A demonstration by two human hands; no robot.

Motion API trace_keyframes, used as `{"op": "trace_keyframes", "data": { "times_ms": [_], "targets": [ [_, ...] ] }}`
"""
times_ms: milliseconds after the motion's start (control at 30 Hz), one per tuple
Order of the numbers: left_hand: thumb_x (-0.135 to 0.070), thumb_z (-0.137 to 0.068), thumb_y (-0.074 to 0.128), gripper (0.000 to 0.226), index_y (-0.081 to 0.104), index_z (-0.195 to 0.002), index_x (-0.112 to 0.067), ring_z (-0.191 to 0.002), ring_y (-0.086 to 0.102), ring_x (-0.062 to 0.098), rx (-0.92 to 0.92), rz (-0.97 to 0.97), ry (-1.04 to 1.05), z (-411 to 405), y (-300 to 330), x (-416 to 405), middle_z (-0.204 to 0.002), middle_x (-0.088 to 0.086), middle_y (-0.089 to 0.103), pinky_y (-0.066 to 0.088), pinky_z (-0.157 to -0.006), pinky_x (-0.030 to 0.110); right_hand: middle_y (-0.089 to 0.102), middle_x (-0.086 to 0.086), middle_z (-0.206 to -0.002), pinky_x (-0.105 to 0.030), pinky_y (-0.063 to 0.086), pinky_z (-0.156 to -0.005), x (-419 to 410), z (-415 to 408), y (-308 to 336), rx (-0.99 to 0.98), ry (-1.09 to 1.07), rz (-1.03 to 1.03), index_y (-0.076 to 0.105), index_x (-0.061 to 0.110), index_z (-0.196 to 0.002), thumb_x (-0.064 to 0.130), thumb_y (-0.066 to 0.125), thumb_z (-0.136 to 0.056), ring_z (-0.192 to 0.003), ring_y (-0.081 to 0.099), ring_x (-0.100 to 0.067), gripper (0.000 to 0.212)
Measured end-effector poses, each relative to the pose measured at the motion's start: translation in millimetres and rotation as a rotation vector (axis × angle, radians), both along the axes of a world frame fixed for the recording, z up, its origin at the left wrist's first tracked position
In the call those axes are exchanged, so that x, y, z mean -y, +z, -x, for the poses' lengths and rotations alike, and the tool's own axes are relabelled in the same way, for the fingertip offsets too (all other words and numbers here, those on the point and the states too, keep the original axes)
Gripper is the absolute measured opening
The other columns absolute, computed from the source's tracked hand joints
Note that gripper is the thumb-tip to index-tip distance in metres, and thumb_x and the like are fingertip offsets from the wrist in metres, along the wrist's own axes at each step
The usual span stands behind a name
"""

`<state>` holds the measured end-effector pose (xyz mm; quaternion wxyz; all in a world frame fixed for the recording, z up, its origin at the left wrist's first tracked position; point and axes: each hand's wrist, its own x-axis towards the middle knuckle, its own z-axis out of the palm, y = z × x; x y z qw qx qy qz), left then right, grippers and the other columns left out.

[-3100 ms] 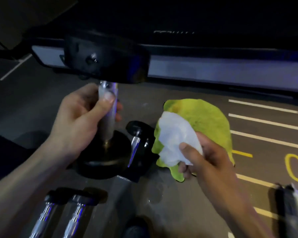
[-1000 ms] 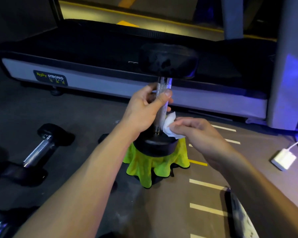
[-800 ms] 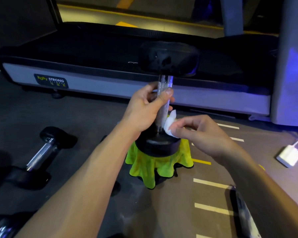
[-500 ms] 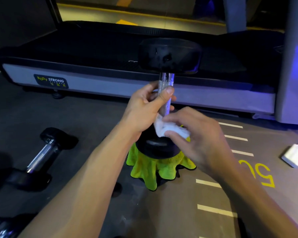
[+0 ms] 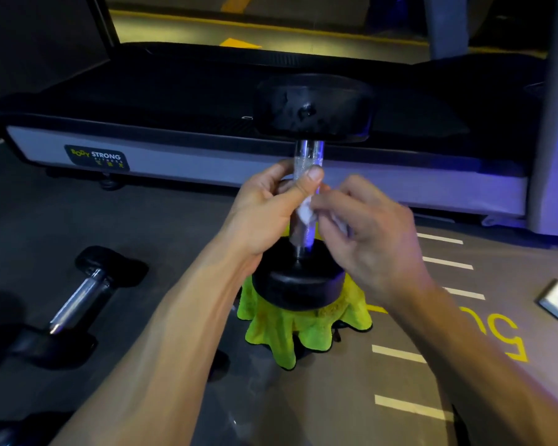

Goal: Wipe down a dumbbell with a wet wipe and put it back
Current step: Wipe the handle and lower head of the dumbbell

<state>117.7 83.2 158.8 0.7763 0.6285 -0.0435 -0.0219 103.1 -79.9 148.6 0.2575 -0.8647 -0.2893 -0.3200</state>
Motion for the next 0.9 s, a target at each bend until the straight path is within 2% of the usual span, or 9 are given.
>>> {"op": "trace_keyframes", "data": {
  "times_ms": [167,267,333,467,567,633,767,833,900],
  "targets": [
    [-0.036,-0.085,0.070,0.042,0.067,-0.120,-0.015,-0.085,0.074,0.020,0.006,-0.021,-0.035,-0.3,-0.1,-3.7,-0.103,0.009,0.081,0.064,-0.077,0.034,0.061,0.005,-0.095,-0.035,0.050,-0.064,7.0,15.2,-17.3,-0.153,0.116,0.038,0.076,0.017,-0.099,0.006,0.072,-0.090,-0.078,0.059,-0.012,0.015],
    [-0.032,-0.085,0.071,0.041,0.067,-0.121,-0.012,-0.082,0.074,0.018,0.008,-0.007,-0.044,0.8,-0.7,-3.8,-0.098,0.007,0.081,0.063,-0.074,0.029,0.066,0.007,-0.093,-0.037,0.054,-0.068,8.0,4.5,-6.4,-0.171,0.171,0.039,0.079,0.021,-0.094,0.013,0.072,-0.087,-0.080,0.064,-0.015,0.013],
    [-0.024,-0.093,0.070,0.033,0.066,-0.121,-0.009,-0.078,0.074,0.014,0.001,0.005,-0.030,0.7,1.3,-3.8,-0.094,0.005,0.081,0.061,-0.069,0.024,0.067,0.006,-0.093,-0.033,0.052,-0.069,3.0,0.3,-1.9,-0.142,0.163,0.018,0.079,0.021,-0.095,0.015,0.072,-0.089,-0.081,0.064,-0.013,0.011],
    [-0.037,-0.083,0.071,0.037,0.068,-0.114,-0.017,-0.092,0.071,0.023,0.006,-0.063,-0.041,0.3,6.1,-9.7,-0.110,0.012,0.080,0.062,-0.086,0.035,0.064,0.009,-0.094,-0.016,0.043,-0.072,-2.4,14.2,-19.8,-0.267,0.194,-0.088,0.080,0.020,-0.099,0.011,0.074,-0.092,-0.081,0.062,-0.008,0.014],
    [-0.035,-0.081,0.077,0.038,0.066,-0.113,-0.018,-0.072,0.067,0.006,0.022,-0.081,0.064,-6.0,10.7,-10.3,-0.083,0.000,0.072,0.055,-0.071,0.020,0.062,0.011,-0.092,-0.013,0.040,-0.069,1.9,11.7,-21.0,-0.299,0.180,-0.080,0.080,0.022,-0.098,0.013,0.073,-0.092,-0.075,0.061,-0.009,0.013],
    [-0.028,-0.082,0.086,0.056,0.059,-0.130,-0.017,-0.076,0.070,-0.001,0.103,-0.148,0.194,-13.0,14.0,-15.2,-0.084,-0.012,0.073,0.053,-0.079,0.021,0.062,0.012,-0.092,-0.014,0.040,-0.068,1.7,10.8,-17.6,-0.302,0.186,-0.070,0.080,0.023,-0.098,0.013,0.073,-0.092,-0.074,0.061,-0.009,0.013],
    [-0.019,-0.081,0.088,0.110,0.018,-0.165,-0.028,-0.142,0.051,0.010,0.484,-0.479,0.244,-20.1,31.2,-34.0,-0.156,-0.005,0.043,0.045,-0.119,0.037,0.060,0.012,-0.092,-0.013,0.040,-0.066,0.6,10.7,-14.6,-0.345,0.185,-0.048,0.080,0.023,-0.099,0.014,0.073,-0.092,-0.074,0.060,-0.010,0.013],
    [-0.008,-0.082,0.084,0.098,0.030,-0.162,-0.024,-0.151,0.039,0.013,0.699,-0.703,0.202,-23.5,46.1,-37.7,-0.160,-0.003,0.036,0.035,-0.125,0.037,0.058,0.012,-0.091,-0.011,0.038,-0.067,0.7,9.5,-11.7,-0.371,0.183,-0.036,0.080,0.025,-0.101,0.016,0.072,-0.094,-0.076,0.059,-0.010,0.014],
    [-0.001,-0.081,0.081,0.081,0.049,-0.150,-0.025,-0.138,0.047,0.006,0.777,-0.786,0.178,-26.0,55.0,-38.1,-0.144,-0.009,0.048,0.040,-0.118,0.030,0.057,0.014,-0.093,-0.014,0.040,-0.069,3.6,11.2,-6.6,-0.423,0.190,0.006,0.079,0.029,-0.106,0.023,0.068,-0.097,-0.081,0.060,-0.010,0.016]
  ]
}}
